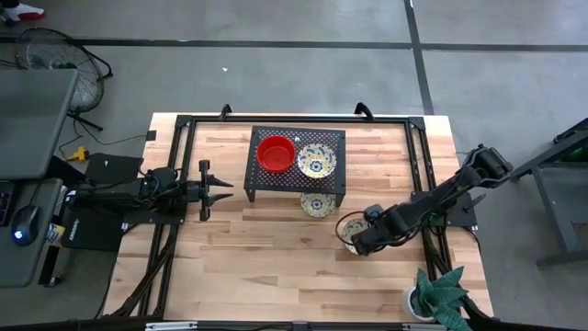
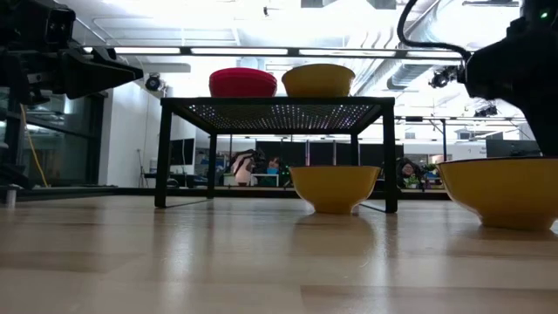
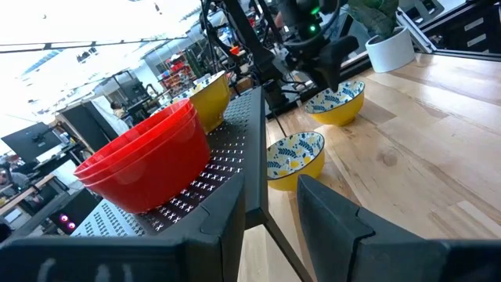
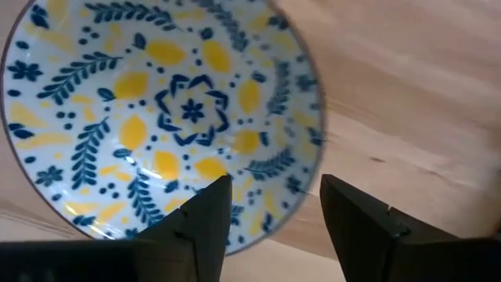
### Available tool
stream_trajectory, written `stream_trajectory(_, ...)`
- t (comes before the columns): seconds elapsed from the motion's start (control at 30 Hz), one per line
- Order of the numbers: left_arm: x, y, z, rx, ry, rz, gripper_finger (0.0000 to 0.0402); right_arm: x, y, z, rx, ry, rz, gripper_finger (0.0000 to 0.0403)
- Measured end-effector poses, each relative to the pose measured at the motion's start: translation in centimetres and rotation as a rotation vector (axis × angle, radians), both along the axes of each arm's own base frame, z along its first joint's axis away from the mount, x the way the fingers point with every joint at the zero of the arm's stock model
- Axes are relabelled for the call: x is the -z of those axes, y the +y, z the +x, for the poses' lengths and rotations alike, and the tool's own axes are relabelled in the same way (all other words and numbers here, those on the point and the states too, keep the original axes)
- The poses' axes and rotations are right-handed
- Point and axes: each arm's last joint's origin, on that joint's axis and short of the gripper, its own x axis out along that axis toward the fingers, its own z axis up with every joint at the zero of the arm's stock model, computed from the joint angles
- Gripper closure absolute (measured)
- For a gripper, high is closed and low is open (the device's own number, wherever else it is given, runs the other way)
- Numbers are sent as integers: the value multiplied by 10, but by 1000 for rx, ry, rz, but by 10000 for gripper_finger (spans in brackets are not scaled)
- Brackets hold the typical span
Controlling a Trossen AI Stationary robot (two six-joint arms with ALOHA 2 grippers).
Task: Pick & Place Mini bowls
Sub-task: Stack the bottom white patterned bowl on the white patterned bowl on the shelf
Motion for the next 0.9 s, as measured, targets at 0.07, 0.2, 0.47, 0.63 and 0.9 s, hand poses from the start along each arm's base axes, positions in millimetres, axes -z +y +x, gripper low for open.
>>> stream_trajectory(0.07,0,0,0,0,0,0,289,5,0,0,6,-19,19,222)
stream_trajectory(0.2,0,0,0,0,0,0,289,10,0,0,7,-25,36,239)
stream_trajectory(0.47,0,0,0,0,0,0,289,10,0,-1,0,-11,41,284)
stream_trajectory(0.63,0,0,0,0,0,0,289,10,0,-1,-21,-6,50,313)
stream_trajectory(0.9,0,0,0,0,0,0,289,10,0,-1,-61,-7,52,363)
